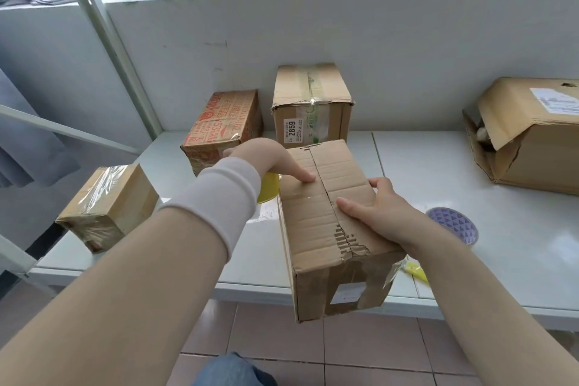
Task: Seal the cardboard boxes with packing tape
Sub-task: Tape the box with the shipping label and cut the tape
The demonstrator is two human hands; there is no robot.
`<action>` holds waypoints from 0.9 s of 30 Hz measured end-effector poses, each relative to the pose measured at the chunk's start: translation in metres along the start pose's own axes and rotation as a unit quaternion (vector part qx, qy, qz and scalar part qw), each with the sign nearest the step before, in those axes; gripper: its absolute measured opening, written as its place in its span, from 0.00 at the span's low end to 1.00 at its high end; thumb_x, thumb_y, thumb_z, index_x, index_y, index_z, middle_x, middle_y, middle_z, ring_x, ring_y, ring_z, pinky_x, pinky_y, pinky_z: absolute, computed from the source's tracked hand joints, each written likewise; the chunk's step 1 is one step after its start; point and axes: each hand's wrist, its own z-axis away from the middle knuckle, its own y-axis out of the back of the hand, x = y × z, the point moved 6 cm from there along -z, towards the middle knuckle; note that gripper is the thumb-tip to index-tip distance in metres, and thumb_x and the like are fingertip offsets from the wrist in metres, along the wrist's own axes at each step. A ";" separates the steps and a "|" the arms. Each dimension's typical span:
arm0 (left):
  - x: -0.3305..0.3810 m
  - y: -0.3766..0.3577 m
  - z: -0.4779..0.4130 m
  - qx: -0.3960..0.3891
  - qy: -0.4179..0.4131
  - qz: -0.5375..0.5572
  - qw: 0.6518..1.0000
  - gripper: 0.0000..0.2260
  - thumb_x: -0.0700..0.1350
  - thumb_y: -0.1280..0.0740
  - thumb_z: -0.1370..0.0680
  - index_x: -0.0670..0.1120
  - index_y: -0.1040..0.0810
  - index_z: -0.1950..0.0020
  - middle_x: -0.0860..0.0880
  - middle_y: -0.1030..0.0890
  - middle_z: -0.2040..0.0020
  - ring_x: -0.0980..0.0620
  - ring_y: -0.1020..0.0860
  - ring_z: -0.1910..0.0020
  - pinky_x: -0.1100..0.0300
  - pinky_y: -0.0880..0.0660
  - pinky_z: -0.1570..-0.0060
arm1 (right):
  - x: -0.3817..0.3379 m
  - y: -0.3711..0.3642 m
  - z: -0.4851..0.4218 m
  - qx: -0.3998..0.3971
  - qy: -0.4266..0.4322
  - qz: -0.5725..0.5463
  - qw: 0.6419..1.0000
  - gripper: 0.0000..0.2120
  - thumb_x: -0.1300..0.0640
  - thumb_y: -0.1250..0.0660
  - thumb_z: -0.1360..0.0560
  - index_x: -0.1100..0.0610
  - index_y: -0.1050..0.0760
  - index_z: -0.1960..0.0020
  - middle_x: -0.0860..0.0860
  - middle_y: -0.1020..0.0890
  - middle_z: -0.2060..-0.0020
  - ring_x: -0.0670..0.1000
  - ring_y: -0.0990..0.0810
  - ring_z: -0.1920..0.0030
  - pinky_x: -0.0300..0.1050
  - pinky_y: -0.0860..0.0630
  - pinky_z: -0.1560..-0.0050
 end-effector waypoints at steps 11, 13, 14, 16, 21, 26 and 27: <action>0.001 -0.003 0.000 -0.024 -0.026 0.049 0.998 0.44 0.69 0.34 0.31 0.43 0.40 0.25 0.44 0.34 0.27 0.41 0.34 0.30 0.49 0.34 0.37 | 0.003 0.000 -0.001 -0.015 0.004 0.001 1.000 0.32 0.42 0.34 0.27 0.52 0.44 0.30 0.52 0.25 0.40 0.53 0.23 0.45 0.51 0.25 0.43; -0.001 -0.007 -0.002 -0.012 -0.025 0.062 0.998 0.46 0.71 0.33 0.34 0.44 0.40 0.25 0.44 0.34 0.28 0.41 0.33 0.31 0.48 0.34 0.34 | 0.002 0.000 -0.003 -0.004 0.009 0.009 1.000 0.32 0.44 0.33 0.27 0.53 0.43 0.31 0.53 0.25 0.40 0.54 0.23 0.45 0.52 0.26 0.42; -0.001 -0.008 -0.003 -0.007 -0.026 0.066 0.997 0.48 0.72 0.33 0.35 0.44 0.40 0.25 0.44 0.34 0.27 0.41 0.34 0.30 0.46 0.35 0.33 | 0.002 -0.001 -0.003 0.000 0.011 0.017 1.000 0.32 0.44 0.33 0.27 0.54 0.43 0.31 0.54 0.25 0.40 0.54 0.24 0.44 0.52 0.26 0.41; -0.003 -0.009 0.000 0.008 -0.033 0.085 0.996 0.49 0.72 0.33 0.36 0.44 0.40 0.25 0.44 0.34 0.27 0.41 0.34 0.30 0.46 0.35 0.33 | 0.000 -0.001 -0.003 0.005 0.010 0.038 0.999 0.33 0.44 0.32 0.27 0.55 0.43 0.30 0.54 0.26 0.39 0.55 0.24 0.43 0.52 0.27 0.40; -0.023 -0.002 0.014 0.044 -0.070 0.192 0.978 0.35 0.63 0.37 0.25 0.40 0.35 0.28 0.43 0.30 0.31 0.43 0.29 0.35 0.54 0.32 0.46 | -0.011 0.009 0.000 0.050 0.023 0.115 0.992 0.39 0.39 0.34 0.29 0.56 0.45 0.27 0.56 0.32 0.32 0.57 0.31 0.34 0.51 0.32 0.37; -0.049 -0.001 0.024 0.101 -0.091 0.225 0.965 0.18 0.52 0.39 0.20 0.38 0.24 0.42 0.44 0.24 0.49 0.48 0.26 0.53 0.57 0.31 0.54 | -0.037 0.004 0.020 0.146 0.159 0.117 0.969 0.34 0.39 0.41 0.25 0.55 0.45 0.26 0.54 0.40 0.27 0.54 0.49 0.26 0.49 0.51 0.28; -0.051 -0.004 0.026 0.107 -0.094 0.231 0.963 0.16 0.51 0.39 0.19 0.38 0.24 0.46 0.44 0.24 0.51 0.48 0.27 0.55 0.58 0.31 0.55 | -0.037 -0.006 0.022 0.120 0.166 0.142 0.968 0.34 0.39 0.42 0.25 0.54 0.45 0.25 0.53 0.41 0.27 0.54 0.50 0.26 0.50 0.51 0.28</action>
